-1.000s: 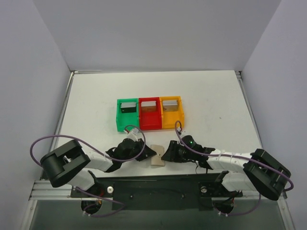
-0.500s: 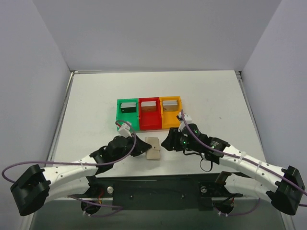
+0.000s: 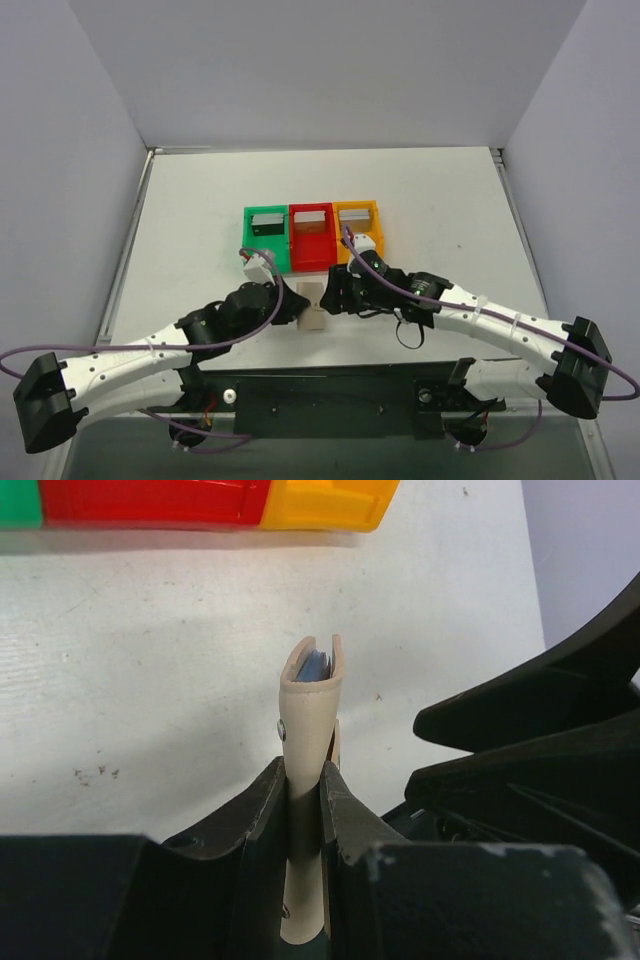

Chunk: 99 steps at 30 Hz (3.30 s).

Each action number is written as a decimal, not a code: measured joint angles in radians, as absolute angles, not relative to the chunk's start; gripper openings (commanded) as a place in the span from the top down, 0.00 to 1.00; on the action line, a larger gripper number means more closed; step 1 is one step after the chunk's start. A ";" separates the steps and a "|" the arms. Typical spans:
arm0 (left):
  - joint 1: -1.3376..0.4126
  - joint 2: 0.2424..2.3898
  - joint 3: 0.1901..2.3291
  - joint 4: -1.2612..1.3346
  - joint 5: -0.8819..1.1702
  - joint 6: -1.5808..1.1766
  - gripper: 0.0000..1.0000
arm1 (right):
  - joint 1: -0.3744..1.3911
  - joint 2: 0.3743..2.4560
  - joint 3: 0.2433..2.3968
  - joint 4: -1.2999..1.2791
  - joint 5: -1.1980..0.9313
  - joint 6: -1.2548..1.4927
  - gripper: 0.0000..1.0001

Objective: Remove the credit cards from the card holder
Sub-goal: Open the card holder.

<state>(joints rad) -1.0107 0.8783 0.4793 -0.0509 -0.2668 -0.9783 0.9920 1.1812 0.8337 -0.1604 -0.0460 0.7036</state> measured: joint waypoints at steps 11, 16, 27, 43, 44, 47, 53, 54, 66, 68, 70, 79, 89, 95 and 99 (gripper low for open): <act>-1.048 0.870 0.496 -0.109 -0.336 -0.942 1.00 | 0.992 1.270 0.892 -0.165 -0.038 0.741 0.52; -1.062 0.855 0.496 -0.110 -0.349 -0.932 1.00 | 0.992 1.316 0.902 -0.165 -0.049 0.762 0.51; -1.081 0.850 0.506 -0.117 -0.382 -0.915 1.00 | 0.989 1.335 0.950 -0.157 -0.053 0.790 0.52; -1.092 0.838 0.506 -0.150 -0.414 -0.903 1.00 | 0.987 1.389 0.958 -0.130 -0.090 0.824 0.76; -1.092 0.837 0.506 -0.150 -0.415 -0.902 1.00 | 0.987 1.389 0.958 -0.127 -0.092 0.826 0.76; -1.092 0.831 0.506 -0.155 -0.418 -0.901 1.00 | 0.987 1.389 0.958 -0.120 -0.097 0.832 0.80; -1.093 0.817 0.507 -0.167 -0.423 -0.900 1.00 | 0.987 1.389 0.958 -0.107 -0.112 0.841 0.92; -1.093 0.814 0.506 -0.168 -0.423 -0.900 1.00 | 0.987 1.389 0.958 -0.104 -0.113 0.842 0.94; -1.095 0.802 0.506 -0.177 -0.436 -0.900 1.00 | 0.987 1.385 0.957 -0.097 -0.115 0.845 1.00; -1.096 0.802 0.506 -0.177 -0.439 -0.900 1.00 | 0.987 1.383 0.956 -0.097 -0.115 0.845 1.00; -1.097 0.802 0.507 -0.176 -0.452 -0.900 1.00 | 0.987 1.378 0.947 -0.113 -0.107 0.840 1.00; -1.097 0.802 0.507 -0.177 -0.481 -0.900 1.00 | 0.975 1.357 0.907 -0.163 -0.093 0.836 1.00; -1.097 0.740 0.506 -0.175 -0.483 -0.904 1.00 | 0.892 1.208 0.816 -0.179 -0.102 0.814 0.55; -1.097 0.696 0.500 -0.165 -0.473 -0.905 1.00 | 0.871 1.123 0.809 -0.186 -0.117 0.797 0.45; -1.090 0.684 0.487 -0.152 -0.442 -0.905 1.00 | 0.871 1.076 0.809 -0.159 -0.157 0.788 0.47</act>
<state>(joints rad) -1.0904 0.6842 0.4873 -0.1524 -0.4423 -0.9054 0.8711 1.0756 0.8085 -0.1585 -0.1574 0.7876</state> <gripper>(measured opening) 0.243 0.549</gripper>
